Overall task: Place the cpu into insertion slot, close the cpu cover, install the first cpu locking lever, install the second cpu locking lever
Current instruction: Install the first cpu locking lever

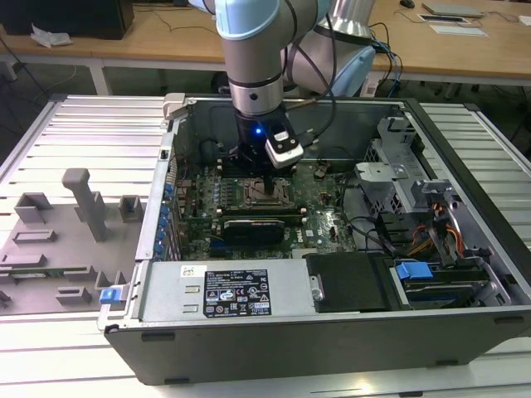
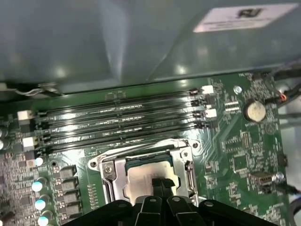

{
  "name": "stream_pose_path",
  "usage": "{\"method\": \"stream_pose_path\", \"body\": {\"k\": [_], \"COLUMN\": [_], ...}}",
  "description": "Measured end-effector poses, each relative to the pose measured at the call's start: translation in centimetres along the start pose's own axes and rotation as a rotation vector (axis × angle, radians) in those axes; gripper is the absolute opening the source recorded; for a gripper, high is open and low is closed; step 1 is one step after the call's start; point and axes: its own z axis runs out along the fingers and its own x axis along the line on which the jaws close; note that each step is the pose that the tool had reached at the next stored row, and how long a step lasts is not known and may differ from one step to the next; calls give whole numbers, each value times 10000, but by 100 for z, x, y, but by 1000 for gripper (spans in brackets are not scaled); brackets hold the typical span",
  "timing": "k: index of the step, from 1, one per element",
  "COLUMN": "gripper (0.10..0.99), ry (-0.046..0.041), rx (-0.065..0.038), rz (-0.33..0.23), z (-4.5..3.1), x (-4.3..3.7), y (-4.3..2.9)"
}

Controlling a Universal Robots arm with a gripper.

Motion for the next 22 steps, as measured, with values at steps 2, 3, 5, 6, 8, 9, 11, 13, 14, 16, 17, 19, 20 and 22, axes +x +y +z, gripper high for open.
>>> {"method": "stream_pose_path", "body": {"k": [2,3,5,6,8,9,11,13,14,16,17,19,20,22], "gripper": [106,106,106,106,106,106,106,106,106,106,106,106,106,106], "ry": [-1,-1,-1,1,1,0,-2,34,183,538,591,599,601,607], "rx": [-26,-29,-33,-30,-31,-32,-35,-30,-14,21,28,28,28,29], "rz": [-230,-244,-269,-270,-270,-270,-270,-274,-274,-276,-277,-276,-277,-277], "z": [1,1,0,-11,-68,-95,-142,-143,-142,-137,-137,-137,-137,-141], "x": [2,2,2,1,-8,-13,-21,-23,-27,-43,-45,-45,-45,-47], "y": [0,0,0,-1,0,0,1,1,1,3,3,3,3,3]}}
